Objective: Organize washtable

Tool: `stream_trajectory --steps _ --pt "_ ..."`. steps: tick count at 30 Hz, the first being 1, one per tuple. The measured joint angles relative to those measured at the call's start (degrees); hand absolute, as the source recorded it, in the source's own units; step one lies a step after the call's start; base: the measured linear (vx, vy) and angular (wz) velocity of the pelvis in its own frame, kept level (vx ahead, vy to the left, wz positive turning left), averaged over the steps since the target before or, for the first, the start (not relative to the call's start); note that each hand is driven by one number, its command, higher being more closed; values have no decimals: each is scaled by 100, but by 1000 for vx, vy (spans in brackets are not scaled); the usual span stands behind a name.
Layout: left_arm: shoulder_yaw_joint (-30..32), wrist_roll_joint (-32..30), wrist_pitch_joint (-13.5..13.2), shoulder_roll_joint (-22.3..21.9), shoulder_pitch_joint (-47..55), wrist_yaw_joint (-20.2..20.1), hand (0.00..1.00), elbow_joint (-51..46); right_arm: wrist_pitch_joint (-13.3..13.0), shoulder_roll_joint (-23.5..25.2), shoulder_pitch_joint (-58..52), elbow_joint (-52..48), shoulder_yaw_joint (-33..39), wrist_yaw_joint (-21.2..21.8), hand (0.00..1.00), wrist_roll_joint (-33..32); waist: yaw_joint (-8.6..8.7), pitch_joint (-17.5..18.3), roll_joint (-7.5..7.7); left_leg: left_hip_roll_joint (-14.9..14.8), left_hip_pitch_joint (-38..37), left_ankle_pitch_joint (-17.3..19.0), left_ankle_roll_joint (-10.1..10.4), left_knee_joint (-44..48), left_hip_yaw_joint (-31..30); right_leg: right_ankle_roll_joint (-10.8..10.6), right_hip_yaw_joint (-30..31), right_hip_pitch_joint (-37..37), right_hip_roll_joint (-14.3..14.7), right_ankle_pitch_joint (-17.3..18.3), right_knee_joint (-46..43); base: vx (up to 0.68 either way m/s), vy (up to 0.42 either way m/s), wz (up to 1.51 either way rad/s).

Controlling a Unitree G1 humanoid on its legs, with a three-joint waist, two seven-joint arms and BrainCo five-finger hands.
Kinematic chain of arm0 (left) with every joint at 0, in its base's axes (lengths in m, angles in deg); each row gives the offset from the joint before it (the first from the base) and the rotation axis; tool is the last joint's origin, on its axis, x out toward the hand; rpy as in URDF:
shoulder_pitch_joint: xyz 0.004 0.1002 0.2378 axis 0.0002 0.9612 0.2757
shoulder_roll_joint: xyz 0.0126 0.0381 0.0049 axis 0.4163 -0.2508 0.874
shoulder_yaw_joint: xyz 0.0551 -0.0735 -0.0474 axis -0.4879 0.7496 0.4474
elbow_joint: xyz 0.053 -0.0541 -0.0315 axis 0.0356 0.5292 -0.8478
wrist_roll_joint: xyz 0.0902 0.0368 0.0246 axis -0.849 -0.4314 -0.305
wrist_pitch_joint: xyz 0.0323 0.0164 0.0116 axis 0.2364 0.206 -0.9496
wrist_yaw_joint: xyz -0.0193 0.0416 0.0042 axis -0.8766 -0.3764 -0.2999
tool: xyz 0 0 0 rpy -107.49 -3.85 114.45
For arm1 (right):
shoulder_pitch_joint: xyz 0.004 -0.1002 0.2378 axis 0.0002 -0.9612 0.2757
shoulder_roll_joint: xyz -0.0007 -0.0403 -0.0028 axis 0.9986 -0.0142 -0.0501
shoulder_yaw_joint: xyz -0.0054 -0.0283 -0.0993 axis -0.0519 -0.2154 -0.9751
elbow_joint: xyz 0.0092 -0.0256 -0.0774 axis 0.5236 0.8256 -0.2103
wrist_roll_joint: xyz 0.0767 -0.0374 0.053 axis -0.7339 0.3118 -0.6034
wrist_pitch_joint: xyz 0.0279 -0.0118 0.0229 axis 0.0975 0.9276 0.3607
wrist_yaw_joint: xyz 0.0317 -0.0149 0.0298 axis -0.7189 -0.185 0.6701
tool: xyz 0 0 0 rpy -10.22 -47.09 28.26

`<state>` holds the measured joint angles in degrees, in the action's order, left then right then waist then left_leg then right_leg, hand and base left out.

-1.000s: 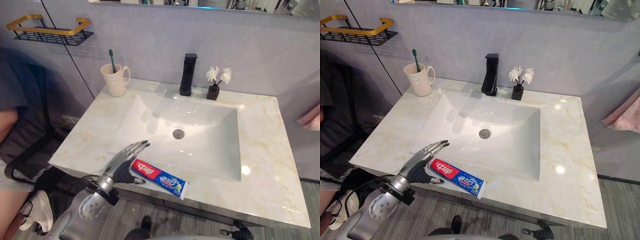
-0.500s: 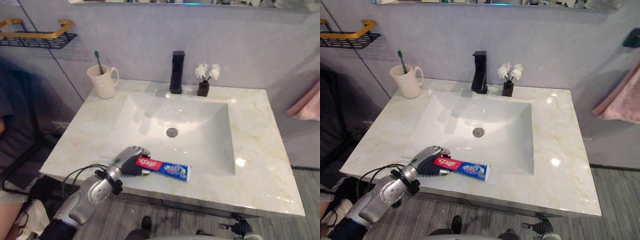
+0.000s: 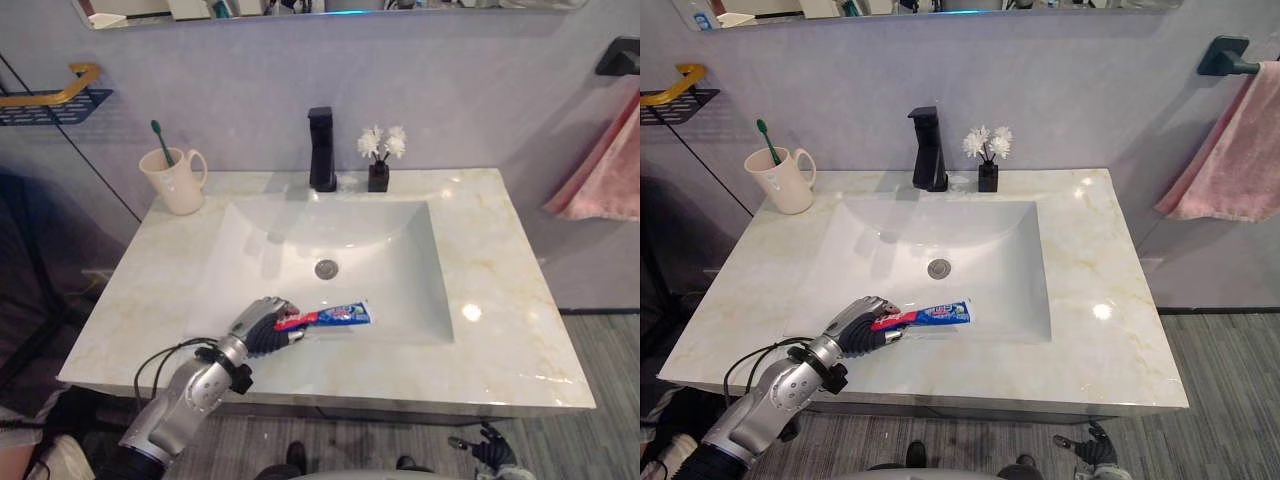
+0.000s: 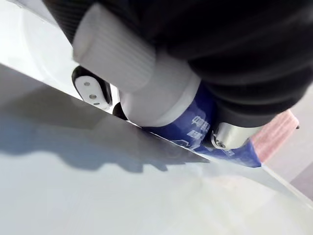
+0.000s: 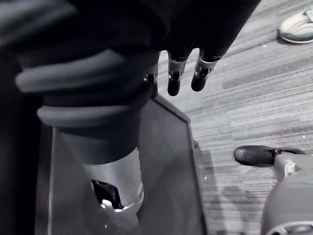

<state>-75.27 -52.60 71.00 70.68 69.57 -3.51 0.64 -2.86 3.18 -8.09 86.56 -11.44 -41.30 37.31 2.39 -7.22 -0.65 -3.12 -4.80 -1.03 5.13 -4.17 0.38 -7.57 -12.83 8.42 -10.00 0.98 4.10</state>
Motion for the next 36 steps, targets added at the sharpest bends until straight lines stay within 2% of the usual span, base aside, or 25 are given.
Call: stream_trajectory --steps 2,7,8,10,14,17,18,19,20,21,24,25,27,28,29,31,32,34,36 --pt "138 4 61 -263 27 103 100 -8 -2 29 -44 -31 385 -86 0 -237 6 15 10 -10 1 18 -2 1 85 6 78 -53 2 -15 -1 -16 1 -24" --pt "520 72 174 -992 219 393 100 -360 -98 264 -314 -1176 2077 -371 0 -841 119 167 133 -20 3 113 -7 16 303 -2 334 -172 1 -32 -16 1 3 -22" --pt "536 81 178 -1057 220 433 100 -413 -107 276 -322 -1312 2237 -448 0 -872 136 185 155 -19 4 117 -7 16 309 -2 339 -170 0 -32 -19 37 0 -8" --pt "695 191 198 -1355 229 567 100 -706 -124 321 -341 -2193 2764 -685 0 -918 189 201 204 -27 -16 121 -10 17 359 -3 373 -183 3 -32 -70 12 -6 -9" --pt "983 342 219 -1632 336 833 100 -1210 -215 295 -151 -3908 3283 -1098 0 -917 186 233 214 -63 -139 182 -3 14 499 -21 516 -177 27 -19 -118 -46 -10 -20" --pt "1015 448 214 -1671 370 876 100 -1360 -443 -69 186 -4906 3353 -1377 0 -935 185 295 260 -71 -147 182 -2 -5 528 -50 547 -283 33 25 -213 -56 -13 -6" --pt "1026 450 214 -1668 368 876 100 -1376 -547 -199 362 -5104 3303 -1370 0 -1065 189 317 228 -71 -153 183 -1 -2 542 -50 561 -285 33 25 -212 -41 1 -8" --pt "1026 451 212 -1670 368 875 100 -1391 -723 -367 561 -5301 3189 -1356 0 -1230 187 312 261 -71 -152 182 -2 0 555 -51 572 -294 33 24 -212 -37 -3 -6" --pt "1026 465 210 -1670 367 874 100 -1446 -1057 -758 936 -5668 2801 -1207 0 -1645 173 337 262 -71 -145 182 -2 17 553 -50 575 -297 34 19 -213 0 0 0" --pt "1027 469 209 -1670 366 874 100 -1452 -1089 -789 972 -5697 2767 -1174 0 -1692 173 337 263 -71 -143 182 -2 18 552 -50 574 -298 34 19 -213 0 0 0" --pt "1022 673 182 -1664 344 873 100 -1692 -1414 -1336 1571 -6426 1886 -691 0 -2422 142 368 252 -71 -74 181 -2 57 502 -63 537 -274 36 8 -213 3 -12 9" --pt "1007 746 167 -1651 300 877 100 -1820 -1580 -1562 1874 -6649 1323 -413 0 -2751 136 374 284 -73 -40 181 -2 89 457 -66 499 -267 37 6 -214 22 -13 13" --pt "925 901 128 -1625 106 918 100 -1838 -1653 -1773 2277 -6795 603 -106 0 -3043 56 380 329 -75 -4 181 -2 121 422 -74 465 -266 37 1 -215 0 -15 13" --pt "831 921 128 -1586 -114 995 100 -1838 -1664 -1854 2561 -6853 2 71 0 -3214 -23 381 356 -76 13 180 -3 130 403 -86 444 -262 36 -6 -215 -15 -12 11" --pt "795 937 127 -1565 -203 1011 100 -1838 -1663 -1857 2664 -6866 -238 132 0 -3292 -39 383 359 -75 20 179 -3 135 382 -100 418 -254 34 -14 -215 -28 -13 21" --pt "611 958 121 -1494 -543 1159 100 -1837 -1514 -1798 2944 -6873 -1348 398 0 -3444 -164 382 357 -67 69 177 -6 177 246 -105 252 -245 21 -16 -294 -28 -7 27" --pt "569 958 119 -1490 -592 1210 100 -1838 -1464 -1757 2967 -6872 -1583 441 0 -3511 -181 382 358 -66 78 177 -6 185 226 -105 213 -245 20 -16 -305 -26 1 25" --pt "427 956 121 -1498 -743 1379 100 -1837 -1246 -1386 2982 -6860 -2432 571 0 -3598 -307 382 360 -45 141 170 -13 210 119 -105 101 -255 -1 -16 -344 -28 4 21" --pt "370 951 127 -1547 -760 1534 100 -1837 -1060 -1037 2981 -6850 -2912 675 0 -3680 -345 381 358 -17 170 155 -32 213 66 -105 20 -245 -22 -15 -345 -25 2 17"
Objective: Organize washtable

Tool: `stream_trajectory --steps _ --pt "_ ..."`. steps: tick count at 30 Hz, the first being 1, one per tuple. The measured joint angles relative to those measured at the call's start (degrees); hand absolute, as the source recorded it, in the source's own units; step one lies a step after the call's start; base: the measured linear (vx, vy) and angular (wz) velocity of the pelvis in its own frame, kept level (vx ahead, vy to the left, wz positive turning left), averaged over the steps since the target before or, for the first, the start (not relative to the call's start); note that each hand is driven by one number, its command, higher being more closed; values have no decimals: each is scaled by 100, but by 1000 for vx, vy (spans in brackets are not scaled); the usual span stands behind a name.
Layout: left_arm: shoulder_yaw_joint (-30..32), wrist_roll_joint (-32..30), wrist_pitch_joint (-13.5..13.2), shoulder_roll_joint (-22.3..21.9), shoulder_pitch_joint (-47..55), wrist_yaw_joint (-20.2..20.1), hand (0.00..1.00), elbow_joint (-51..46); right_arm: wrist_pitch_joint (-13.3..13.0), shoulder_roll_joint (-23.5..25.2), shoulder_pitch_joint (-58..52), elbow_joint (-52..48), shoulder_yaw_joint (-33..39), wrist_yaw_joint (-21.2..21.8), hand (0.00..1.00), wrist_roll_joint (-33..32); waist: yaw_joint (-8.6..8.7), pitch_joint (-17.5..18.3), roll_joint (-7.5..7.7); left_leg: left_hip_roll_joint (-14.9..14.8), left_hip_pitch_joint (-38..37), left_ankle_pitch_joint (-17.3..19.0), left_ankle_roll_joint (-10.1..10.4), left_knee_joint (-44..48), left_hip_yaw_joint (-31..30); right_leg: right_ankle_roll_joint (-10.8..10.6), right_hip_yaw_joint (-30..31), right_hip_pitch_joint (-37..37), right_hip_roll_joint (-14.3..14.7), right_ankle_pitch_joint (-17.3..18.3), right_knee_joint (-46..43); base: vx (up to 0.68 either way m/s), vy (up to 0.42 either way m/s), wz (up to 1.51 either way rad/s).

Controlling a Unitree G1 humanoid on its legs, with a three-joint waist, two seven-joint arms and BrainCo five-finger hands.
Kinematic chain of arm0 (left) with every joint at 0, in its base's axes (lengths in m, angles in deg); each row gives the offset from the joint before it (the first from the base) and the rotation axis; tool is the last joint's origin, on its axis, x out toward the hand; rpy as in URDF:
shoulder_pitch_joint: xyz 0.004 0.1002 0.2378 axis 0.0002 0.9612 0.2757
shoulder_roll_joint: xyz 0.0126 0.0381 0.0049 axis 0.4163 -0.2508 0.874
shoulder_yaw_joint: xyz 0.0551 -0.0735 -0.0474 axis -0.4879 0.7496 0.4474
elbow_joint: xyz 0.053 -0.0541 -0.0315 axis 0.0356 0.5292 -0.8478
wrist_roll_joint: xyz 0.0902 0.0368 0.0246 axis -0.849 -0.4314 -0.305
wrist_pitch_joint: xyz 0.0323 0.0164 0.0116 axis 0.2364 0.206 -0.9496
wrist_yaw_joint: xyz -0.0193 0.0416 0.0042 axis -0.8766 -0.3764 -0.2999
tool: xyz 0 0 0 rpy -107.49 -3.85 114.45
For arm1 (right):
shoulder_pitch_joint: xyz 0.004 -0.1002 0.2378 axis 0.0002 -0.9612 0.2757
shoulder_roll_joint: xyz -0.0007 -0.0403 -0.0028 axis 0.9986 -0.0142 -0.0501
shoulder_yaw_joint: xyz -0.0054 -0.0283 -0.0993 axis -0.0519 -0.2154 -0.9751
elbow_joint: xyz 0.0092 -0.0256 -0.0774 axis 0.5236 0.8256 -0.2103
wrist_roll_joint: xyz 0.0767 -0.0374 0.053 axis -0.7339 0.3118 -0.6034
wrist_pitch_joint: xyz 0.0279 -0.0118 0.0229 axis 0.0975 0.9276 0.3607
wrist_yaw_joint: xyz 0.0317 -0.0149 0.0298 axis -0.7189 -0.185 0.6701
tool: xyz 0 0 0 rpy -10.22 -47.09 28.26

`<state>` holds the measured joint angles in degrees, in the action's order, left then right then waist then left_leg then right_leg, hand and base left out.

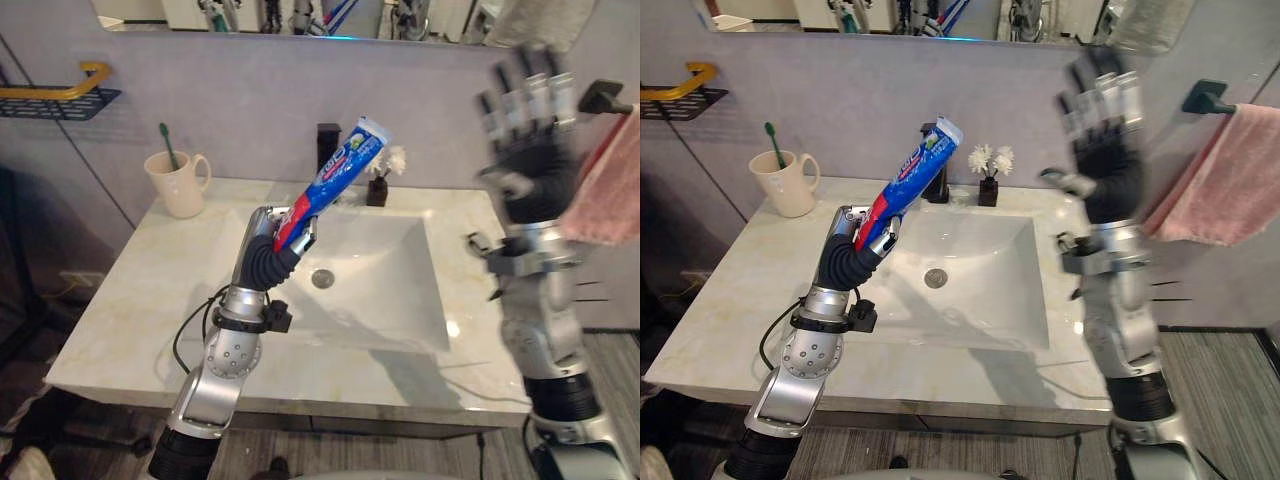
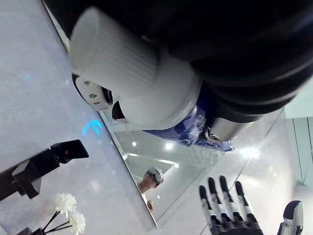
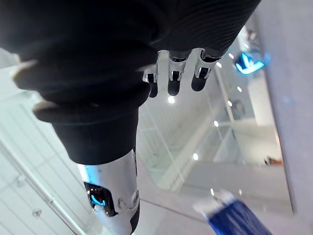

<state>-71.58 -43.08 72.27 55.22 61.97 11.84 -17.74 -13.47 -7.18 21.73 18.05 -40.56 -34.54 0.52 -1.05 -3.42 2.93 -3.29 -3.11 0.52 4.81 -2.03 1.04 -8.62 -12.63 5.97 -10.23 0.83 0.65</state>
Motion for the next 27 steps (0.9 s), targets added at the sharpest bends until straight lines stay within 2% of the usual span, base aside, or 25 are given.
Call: stream_trajectory --steps 4,11,19,27 --pt "-258 -53 61 -115 -21 296 100 3 139 687 3 350 -809 39 0 -153 -16 -2 0 45 59 -50 -26 -12 -127 1 -142 -5 -37 1 -38 -30 0 17" --pt "-728 -58 64 -175 -270 430 100 20 286 1040 127 723 -1571 110 0 -359 0 -4 -3 68 11 -279 -32 -325 -235 54 -280 -37 -48 31 -39 -56 -12 8" --pt "-1182 -63 55 -256 -281 413 100 317 308 1165 464 918 -1803 105 0 -620 -1 -8 -9 41 42 -343 -5 -337 -239 72 -287 -117 -22 39 -47 -57 -15 0" --pt "-1226 -39 46 -449 -298 343 100 622 306 1044 601 1114 -1817 -27 0 -736 3 -7 -8 33 46 -367 -6 -336 -235 78 -282 -116 -12 33 -33 0 0 0"
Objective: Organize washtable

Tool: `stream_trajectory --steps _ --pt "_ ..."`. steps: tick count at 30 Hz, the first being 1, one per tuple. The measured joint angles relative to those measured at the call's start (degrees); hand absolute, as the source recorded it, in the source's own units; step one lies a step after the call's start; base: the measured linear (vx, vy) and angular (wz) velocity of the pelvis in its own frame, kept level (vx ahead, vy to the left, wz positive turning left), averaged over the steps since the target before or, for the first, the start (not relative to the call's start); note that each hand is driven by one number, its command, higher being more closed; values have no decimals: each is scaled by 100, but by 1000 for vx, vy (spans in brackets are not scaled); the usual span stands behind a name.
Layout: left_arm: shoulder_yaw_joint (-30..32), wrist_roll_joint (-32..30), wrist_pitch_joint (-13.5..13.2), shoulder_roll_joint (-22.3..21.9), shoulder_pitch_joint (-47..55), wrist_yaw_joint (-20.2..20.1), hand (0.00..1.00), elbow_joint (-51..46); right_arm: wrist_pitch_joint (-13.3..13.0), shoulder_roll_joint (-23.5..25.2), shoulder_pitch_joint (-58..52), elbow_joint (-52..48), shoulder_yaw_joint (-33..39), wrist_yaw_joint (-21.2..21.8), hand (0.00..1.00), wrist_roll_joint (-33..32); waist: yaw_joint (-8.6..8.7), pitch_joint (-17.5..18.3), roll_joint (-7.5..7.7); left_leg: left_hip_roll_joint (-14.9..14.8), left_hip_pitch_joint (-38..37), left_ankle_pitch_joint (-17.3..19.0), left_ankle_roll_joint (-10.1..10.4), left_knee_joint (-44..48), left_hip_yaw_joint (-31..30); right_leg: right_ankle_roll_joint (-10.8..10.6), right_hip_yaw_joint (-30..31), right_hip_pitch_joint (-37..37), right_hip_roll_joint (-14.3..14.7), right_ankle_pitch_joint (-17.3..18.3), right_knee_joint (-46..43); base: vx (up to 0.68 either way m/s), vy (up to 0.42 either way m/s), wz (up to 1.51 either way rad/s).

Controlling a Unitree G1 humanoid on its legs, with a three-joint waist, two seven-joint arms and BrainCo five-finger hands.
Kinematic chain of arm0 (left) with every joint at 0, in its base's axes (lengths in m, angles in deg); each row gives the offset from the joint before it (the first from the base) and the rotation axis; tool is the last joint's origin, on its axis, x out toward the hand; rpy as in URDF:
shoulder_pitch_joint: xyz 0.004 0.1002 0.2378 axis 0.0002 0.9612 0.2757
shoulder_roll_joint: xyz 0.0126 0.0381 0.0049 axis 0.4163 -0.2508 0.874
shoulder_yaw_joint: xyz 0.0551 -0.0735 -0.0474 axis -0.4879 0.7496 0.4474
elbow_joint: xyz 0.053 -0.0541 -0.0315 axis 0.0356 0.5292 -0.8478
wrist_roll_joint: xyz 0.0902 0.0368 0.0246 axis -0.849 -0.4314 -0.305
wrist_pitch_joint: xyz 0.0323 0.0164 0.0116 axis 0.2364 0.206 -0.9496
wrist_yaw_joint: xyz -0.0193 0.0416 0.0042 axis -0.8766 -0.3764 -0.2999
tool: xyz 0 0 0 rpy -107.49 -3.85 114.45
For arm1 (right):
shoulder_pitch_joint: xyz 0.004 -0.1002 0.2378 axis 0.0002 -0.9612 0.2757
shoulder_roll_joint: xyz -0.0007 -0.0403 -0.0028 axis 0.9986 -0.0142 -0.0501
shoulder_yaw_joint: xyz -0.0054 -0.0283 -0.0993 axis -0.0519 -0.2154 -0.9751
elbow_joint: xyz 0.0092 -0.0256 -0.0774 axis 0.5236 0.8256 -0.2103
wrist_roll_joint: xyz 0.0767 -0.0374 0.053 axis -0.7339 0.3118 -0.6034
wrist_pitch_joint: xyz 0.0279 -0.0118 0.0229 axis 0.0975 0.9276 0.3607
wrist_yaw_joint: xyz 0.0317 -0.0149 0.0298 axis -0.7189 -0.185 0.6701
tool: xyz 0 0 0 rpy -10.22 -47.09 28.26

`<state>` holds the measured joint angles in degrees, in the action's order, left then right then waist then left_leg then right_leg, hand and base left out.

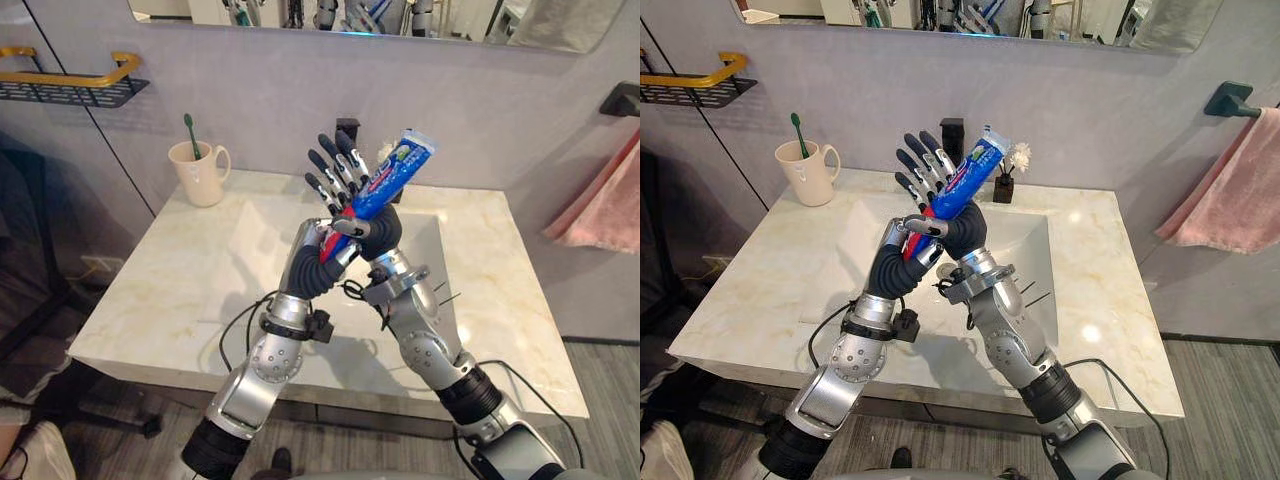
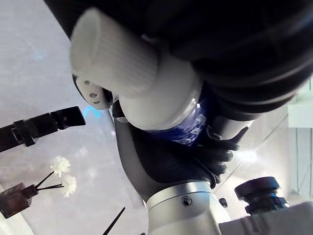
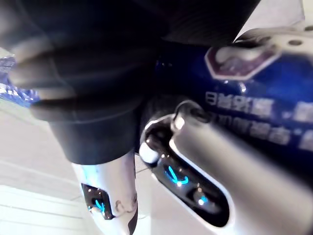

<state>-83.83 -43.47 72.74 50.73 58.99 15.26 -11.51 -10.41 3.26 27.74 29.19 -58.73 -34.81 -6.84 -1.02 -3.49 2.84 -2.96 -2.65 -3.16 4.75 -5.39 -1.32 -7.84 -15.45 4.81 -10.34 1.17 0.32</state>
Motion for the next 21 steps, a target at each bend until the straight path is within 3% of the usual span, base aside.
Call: stream_trajectory --steps 1,20,21 --pt "-1 16 -18 -17 0 0 100 43 0 -22 31 0 0 -7 100 -1 -1 0 0 -3 -1 0 0 0 0 1 1 1 2 0 0 0 0 0" --pt "173 429 -317 -115 328 -65 100 461 130 154 66 0 24 -107 100 12 10 0 0 -14 0 -5 5 0 1 8 22 -1 12 -9 3 -4 -1 0" --pt "190 429 -323 -115 330 -105 0 464 137 158 64 0 30 -107 100 14 9 0 0 -13 0 -5 6 0 -1 8 19 1 11 -9 3 0 0 0"
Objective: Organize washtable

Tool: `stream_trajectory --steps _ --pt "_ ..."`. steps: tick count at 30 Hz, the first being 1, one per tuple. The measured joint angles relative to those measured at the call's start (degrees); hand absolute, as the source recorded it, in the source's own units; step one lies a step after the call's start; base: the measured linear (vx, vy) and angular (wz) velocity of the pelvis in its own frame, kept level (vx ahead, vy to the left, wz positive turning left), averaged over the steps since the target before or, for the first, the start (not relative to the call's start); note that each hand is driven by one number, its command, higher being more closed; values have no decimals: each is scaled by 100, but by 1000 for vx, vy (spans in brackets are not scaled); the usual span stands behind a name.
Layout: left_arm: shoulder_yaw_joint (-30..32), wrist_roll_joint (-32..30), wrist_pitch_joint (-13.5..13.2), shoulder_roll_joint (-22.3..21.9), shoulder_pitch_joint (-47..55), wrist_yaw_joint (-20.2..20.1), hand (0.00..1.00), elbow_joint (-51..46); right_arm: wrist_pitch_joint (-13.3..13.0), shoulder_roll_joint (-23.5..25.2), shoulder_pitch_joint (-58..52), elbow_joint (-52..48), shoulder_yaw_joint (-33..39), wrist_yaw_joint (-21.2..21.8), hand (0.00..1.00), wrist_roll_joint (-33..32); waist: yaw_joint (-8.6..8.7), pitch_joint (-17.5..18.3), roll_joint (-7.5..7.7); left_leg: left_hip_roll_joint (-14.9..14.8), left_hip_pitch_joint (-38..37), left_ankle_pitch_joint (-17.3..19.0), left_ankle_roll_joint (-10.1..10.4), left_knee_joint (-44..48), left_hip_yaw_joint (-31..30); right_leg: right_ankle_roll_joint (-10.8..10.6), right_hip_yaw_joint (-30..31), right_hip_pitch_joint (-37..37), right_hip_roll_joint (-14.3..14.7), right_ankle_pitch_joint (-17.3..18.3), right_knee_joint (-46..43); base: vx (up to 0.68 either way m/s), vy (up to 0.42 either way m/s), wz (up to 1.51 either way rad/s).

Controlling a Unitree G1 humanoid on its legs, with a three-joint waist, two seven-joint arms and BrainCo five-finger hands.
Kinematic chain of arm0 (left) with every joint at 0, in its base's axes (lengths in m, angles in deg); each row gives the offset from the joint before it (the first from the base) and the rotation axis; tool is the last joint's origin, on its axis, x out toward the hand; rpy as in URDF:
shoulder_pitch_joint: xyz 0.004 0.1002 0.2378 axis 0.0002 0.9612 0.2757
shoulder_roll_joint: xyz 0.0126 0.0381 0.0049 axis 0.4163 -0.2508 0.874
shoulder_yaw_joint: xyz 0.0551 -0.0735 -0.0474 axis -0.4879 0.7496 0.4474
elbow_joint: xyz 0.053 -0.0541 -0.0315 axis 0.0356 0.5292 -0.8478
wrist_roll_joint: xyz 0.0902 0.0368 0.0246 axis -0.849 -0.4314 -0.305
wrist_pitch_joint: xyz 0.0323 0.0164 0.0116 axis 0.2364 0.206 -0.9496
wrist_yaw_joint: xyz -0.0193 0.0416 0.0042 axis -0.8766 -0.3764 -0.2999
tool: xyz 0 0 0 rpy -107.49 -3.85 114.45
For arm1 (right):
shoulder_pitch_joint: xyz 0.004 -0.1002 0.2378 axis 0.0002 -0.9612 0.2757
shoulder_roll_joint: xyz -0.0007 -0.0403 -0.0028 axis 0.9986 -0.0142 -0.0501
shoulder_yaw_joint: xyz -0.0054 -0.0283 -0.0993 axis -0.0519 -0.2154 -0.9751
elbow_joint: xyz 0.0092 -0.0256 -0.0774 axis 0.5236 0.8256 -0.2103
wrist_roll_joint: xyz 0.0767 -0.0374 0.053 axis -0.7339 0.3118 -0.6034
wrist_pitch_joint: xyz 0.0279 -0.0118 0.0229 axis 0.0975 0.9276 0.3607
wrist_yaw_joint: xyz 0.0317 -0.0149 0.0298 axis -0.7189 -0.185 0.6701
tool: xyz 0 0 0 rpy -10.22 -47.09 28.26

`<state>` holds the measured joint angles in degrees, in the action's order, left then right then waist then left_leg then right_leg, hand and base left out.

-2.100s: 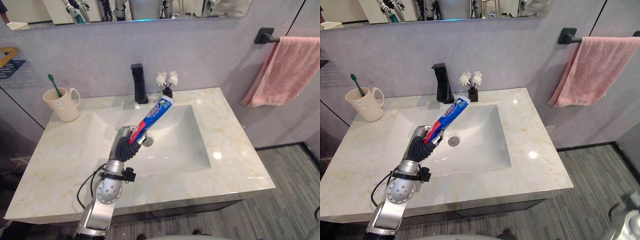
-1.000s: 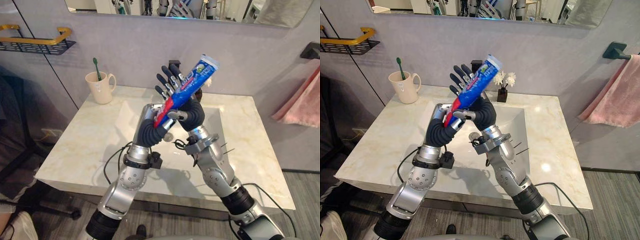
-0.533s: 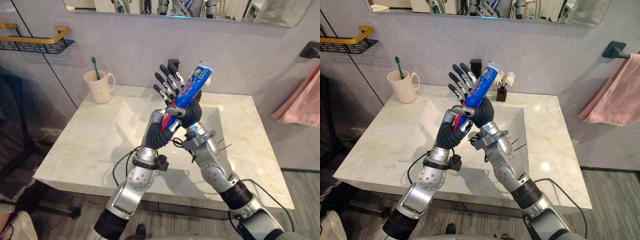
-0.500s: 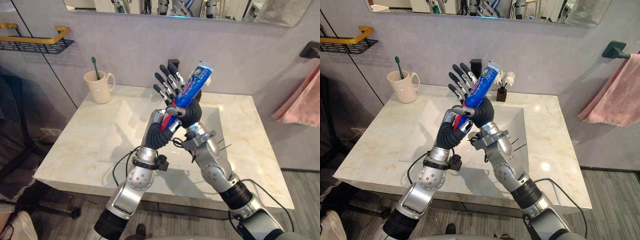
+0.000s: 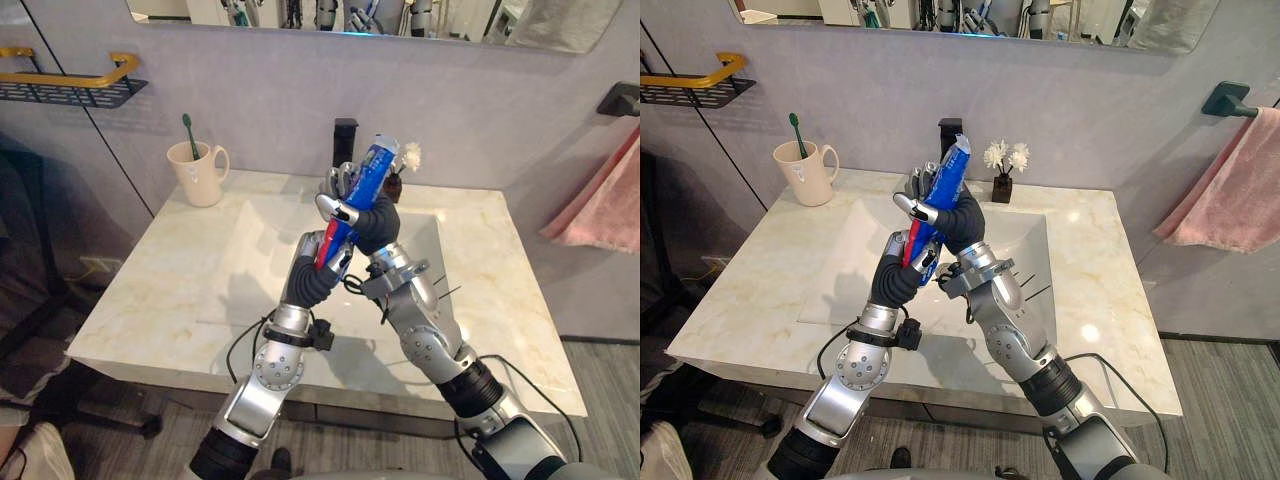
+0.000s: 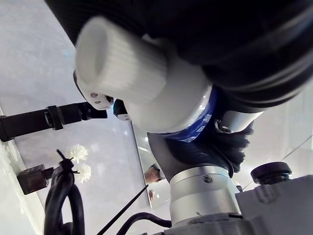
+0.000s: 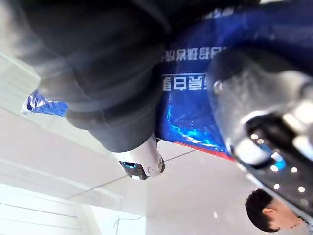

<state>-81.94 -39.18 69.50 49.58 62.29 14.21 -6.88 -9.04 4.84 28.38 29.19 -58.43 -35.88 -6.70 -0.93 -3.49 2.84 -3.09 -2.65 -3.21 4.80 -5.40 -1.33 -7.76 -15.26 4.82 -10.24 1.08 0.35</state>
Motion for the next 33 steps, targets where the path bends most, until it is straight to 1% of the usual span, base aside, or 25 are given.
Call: stream_trajectory --steps 4,7,11,12,13,14,15,17,19,21,22,24,25,27,29,32,33 --pt "102 1 0 1 32 -79 0 72 1 7 -4 0 60 9 100 181 2 0 -1 1 3 0 0 0 -15 -1 -19 7 0 1 2 0 0 0" --pt "171 3 26 -3 279 -81 0 70 0 158 -11 -3 401 16 100 233 2 -1 -1 5 9 0 0 0 -24 -2 -33 12 -2 1 14 0 0 0" --pt "552 1 44 -9 486 -69 0 -202 -13 278 -82 -96 722 5 100 366 3 -3 -4 15 2 0 0 1 -75 -2 -97 106 -2 1 54 -1 -1 6" --pt "747 1 44 -6 548 -66 0 -361 -49 327 -117 -204 823 9 100 428 7 -5 -7 18 3 0 0 1 -112 -2 -139 126 -3 1 66 -23 -22 25" --pt "2048 59 88 -19 980 239 0 -917 -334 294 -263 -596 1622 3 100 462 -27 -7 -10 23 -9 1 1 1 -186 -7 -220 196 0 5 106 -23 -27 22" --pt "2466 76 95 5 1124 410 0 -1089 -459 262 -351 -681 1816 3 100 466 -42 -10 -14 27 -3 1 1 1 -191 -7 -225 206 -2 5 105 -23 -25 15" --pt "2538 86 95 10 1147 459 0 -1121 -482 235 -383 -696 1878 2 100 467 -53 -10 -14 29 -5 1 1 1 -193 -6 -228 209 -5 6 105 0 0 0" --pt "2676 100 83 -9 1226 433 0 -1298 -482 155 -508 -726 2066 0 100 472 -124 -12 -16 30 -6 1 1 0 -196 -6 -233 210 -6 6 103 -35 -7 0" --pt "3074 107 44 -116 1328 456 0 -1339 -482 155 -637 -805 2069 13 100 513 -121 -23 -32 27 -7 2 2 -1 -203 -5 -242 216 -3 7 105 -9 -5 2" --pt "3984 448 49 -380 1463 702 0 -1334 -482 154 -908 -938 2296 11 100 563 -141 -30 -38 32 8 2 2 -1 -280 -10 -336 257 -1 14 120 -10 -19 17" --pt "4152 526 48 -420 1510 761 0 -1322 -482 153 -953 -943 2383 10 100 564 -144 -33 -33 37 5 2 2 -1 -313 -10 -367 287 -1 18 134 -10 -19 20" --pt "4720 810 20 -526 1706 859 0 -1097 -482 154 -1007 -946 2602 6 100 575 -191 -34 -32 44 5 3 3 -3 -334 -11 -405 291 -1 20 170 -24 -13 11" --pt "4984 1044 18 -600 1775 879 0 -794 -483 154 -1044 -947 2696 6 100 585 -267 -38 -38 44 15 3 3 -4 -339 -10 -420 290 1 20 174 -22 -15 3" --pt "5207 1356 27 -702 1821 900 0 -330 -483 154 -1168 -948 2796 5 100 652 -317 -36 -33 44 20 3 4 -7 -356 -7 -439 294 2 27 175 -3 -13 7" --pt "5501 1728 92 -816 1909 897 0 487 -475 155 -1307 -948 2837 5 100 701 -318 -35 -23 61 79 -4 10 -6 -460 -9 -528 291 -2 36 176 2 -16 19" --pt "5660 2071 161 -898 2063 802 0 1238 -463 156 -1447 -948 2934 5 100 891 -331 -43 12 76 109 -4 11 -6 -512 -16 -588 293 -12 46 177 -2 -12 12" --pt "5723 2208 173 -909 2081 777 0 1662 -463 155 -1485 -948 2953 1 100 922 -328 -46 21 91 135 -4 10 -8 -556 -22 -641 295 -22 57 176 -7 -11 20"
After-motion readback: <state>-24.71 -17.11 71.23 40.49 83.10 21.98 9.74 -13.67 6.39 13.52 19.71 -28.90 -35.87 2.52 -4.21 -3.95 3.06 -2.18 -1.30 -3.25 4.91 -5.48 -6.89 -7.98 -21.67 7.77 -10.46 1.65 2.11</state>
